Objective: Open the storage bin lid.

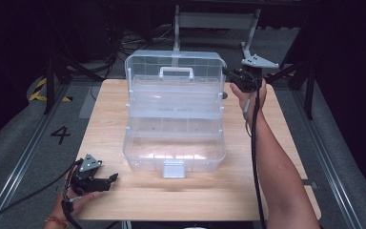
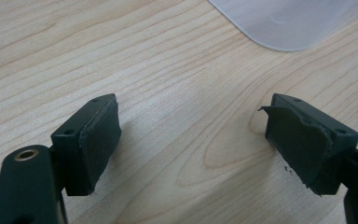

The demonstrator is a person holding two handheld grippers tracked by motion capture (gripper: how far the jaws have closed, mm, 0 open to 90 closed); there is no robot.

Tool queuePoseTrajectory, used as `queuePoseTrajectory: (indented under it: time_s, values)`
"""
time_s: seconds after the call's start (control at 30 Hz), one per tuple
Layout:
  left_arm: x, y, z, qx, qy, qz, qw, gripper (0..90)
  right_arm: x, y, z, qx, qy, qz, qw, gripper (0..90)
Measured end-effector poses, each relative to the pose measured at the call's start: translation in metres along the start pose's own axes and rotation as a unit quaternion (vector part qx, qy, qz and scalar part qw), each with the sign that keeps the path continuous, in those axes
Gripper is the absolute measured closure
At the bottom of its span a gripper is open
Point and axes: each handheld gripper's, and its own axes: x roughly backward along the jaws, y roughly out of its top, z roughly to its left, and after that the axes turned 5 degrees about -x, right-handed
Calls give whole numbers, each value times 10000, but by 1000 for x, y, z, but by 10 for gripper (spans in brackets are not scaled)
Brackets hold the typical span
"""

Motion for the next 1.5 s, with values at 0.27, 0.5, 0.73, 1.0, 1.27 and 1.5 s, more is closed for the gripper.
queuePoseTrajectory:
  time_s: [0.27,0.5,0.73,1.0,1.27,1.5]
  values:
    - [0,0,-1,30,26,-2,10000,184,-7,1,-4,-51,4,73,10000,831]
    - [0,0,-1,22,31,-24,10000,184,-12,0,-9,-130,51,98,9999,829]
    - [0,0,-1,15,36,0,10000,183,-20,1,-12,-175,39,167,9997,826]
    - [0,0,-1,18,28,-18,10000,183,-26,3,-16,-165,27,299,9994,822]
    - [0,0,-1,13,36,13,10000,180,-34,3,-19,-168,11,435,9989,817]
    - [-1,0,-1,37,-15,-14,10000,177,-43,2,-23,-179,-10,526,9985,812]
